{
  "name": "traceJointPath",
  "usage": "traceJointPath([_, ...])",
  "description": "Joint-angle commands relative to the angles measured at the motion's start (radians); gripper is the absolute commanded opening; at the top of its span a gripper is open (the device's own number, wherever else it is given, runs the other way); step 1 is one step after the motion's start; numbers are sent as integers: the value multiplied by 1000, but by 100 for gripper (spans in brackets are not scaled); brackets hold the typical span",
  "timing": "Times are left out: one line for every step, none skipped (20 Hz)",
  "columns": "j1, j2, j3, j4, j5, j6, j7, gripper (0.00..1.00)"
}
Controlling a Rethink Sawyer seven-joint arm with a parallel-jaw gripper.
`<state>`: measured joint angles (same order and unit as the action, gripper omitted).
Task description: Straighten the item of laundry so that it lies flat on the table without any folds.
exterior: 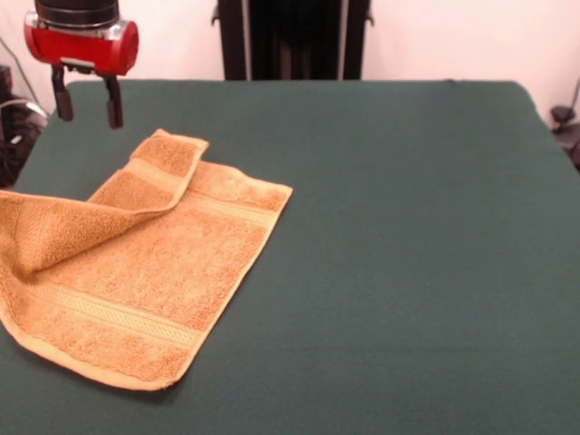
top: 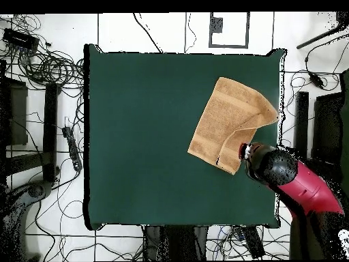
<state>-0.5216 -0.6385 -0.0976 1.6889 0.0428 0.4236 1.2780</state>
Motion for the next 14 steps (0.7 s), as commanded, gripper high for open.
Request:
traceJointPath([-28, -18, 28, 11, 2, 111, 129, 100])
traceJointPath([-28, -18, 29, 12, 1, 100, 133, 100])
traceJointPath([-33, -19, 31, 13, 5, 105, 134, 100])
traceJointPath([-33, -19, 32, 14, 7, 108, 138, 100])
traceJointPath([-36, -21, 35, 16, 8, 108, 139, 100])
traceJointPath([-35, -20, 37, 17, 8, 108, 142, 100])
traceJointPath([-39, -21, 40, 19, 8, 107, 142, 100])
traceJointPath([-38, -21, 41, 18, 8, 109, 144, 100])
traceJointPath([-38, -22, 41, 18, 9, 112, 147, 100])
traceJointPath([-36, -21, 40, 16, 9, 113, 151, 100])
traceJointPath([-33, -21, 39, 13, 10, 116, 156, 100])
traceJointPath([-29, -20, 38, 12, 11, 116, 161, 100])
traceJointPath([-28, -20, 38, 12, 13, 117, 164, 100])
traceJointPath([-24, -19, 39, 13, 15, 117, 169, 100])
